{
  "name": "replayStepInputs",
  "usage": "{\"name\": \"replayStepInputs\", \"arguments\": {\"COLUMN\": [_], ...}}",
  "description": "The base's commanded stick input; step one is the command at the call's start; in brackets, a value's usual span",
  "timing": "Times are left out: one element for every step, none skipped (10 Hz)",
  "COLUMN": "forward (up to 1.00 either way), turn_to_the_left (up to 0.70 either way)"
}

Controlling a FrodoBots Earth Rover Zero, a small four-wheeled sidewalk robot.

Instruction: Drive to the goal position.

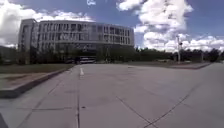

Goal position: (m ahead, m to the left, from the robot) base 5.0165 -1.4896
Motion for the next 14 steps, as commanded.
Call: {"name": "replayStepInputs", "arguments": {"forward": [0.7, 0.7, 0.7, 0.7, 0.7, 0.7, 0.7, 0.7, 0.7, 0.7, 0.7, 0.7, 0.7, 0.7], "turn_to_the_left": [0.0, 0.0, 0.0, 0.0, 0.0, 0.0, 0.0, 0.0, 0.0, 0.0, 0.0, 0.0, 0.0, 0.0]}}
